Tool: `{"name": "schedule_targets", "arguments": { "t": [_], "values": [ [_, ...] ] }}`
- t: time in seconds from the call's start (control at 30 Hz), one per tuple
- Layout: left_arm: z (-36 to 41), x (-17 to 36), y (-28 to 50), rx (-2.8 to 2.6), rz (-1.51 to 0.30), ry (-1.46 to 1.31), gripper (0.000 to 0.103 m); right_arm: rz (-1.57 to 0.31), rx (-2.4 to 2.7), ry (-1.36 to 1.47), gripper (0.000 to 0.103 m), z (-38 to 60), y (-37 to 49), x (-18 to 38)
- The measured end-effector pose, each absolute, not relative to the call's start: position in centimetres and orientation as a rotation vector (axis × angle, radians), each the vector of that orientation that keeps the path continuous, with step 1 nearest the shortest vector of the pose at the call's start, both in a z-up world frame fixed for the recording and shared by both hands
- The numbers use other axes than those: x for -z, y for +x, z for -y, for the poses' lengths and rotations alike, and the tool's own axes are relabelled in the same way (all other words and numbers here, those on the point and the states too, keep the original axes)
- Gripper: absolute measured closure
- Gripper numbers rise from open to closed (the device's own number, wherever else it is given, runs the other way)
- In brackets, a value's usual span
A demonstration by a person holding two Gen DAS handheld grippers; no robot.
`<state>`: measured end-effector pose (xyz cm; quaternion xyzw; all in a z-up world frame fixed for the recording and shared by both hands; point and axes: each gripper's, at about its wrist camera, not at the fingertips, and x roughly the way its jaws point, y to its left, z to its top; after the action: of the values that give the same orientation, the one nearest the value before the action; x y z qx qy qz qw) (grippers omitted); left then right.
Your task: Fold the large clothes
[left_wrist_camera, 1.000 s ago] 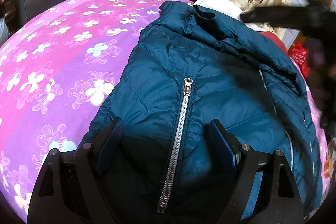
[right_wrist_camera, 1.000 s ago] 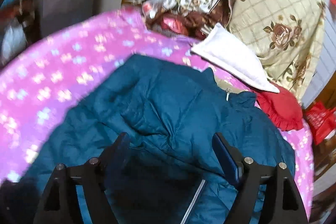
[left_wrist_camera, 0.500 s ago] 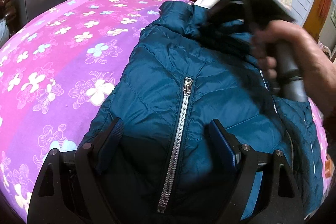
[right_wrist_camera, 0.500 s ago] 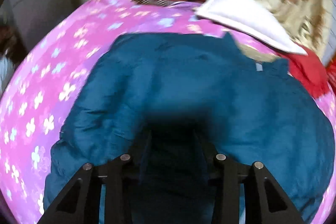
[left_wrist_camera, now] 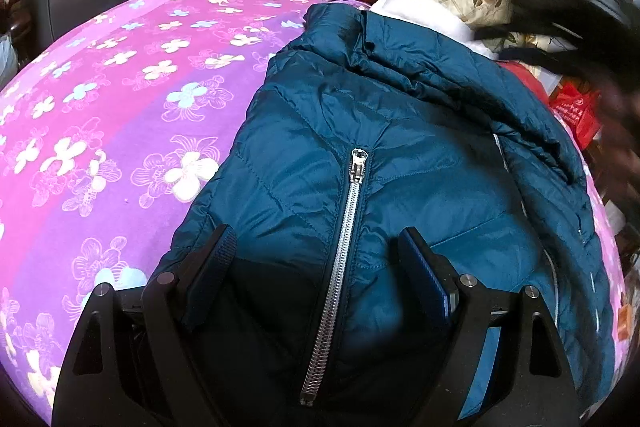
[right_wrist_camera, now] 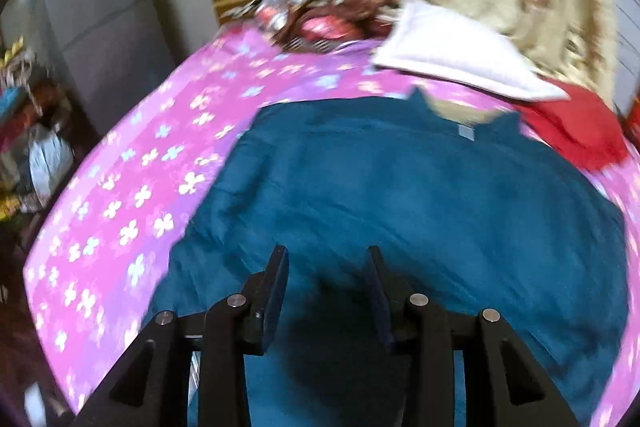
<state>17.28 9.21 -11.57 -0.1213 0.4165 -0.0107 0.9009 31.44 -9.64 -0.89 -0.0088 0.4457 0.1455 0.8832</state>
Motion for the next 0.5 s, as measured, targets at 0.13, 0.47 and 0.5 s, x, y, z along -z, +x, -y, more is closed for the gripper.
{"name": "schedule_targets", "arguments": {
  "t": [0.13, 0.47, 0.5],
  "values": [
    [-9.1, 11.4, 17.0, 0.007, -0.856, -0.227, 0.02, -0.861, -0.235, 0.053, 0.05, 17.5, 24.0, -1.4],
    [-9.2, 6.6, 10.6, -0.1, -0.732, -0.182, 0.02, -0.776, 0.021, 0.202, 0.03, 32.2, 6.3, -1.0],
    [-9.1, 5.9, 9.6, -0.104, -0.714, -0.17, 0.02, -0.773, 0.039, 0.234, 0.03, 33.3, 5.1, -0.4]
  ]
}}
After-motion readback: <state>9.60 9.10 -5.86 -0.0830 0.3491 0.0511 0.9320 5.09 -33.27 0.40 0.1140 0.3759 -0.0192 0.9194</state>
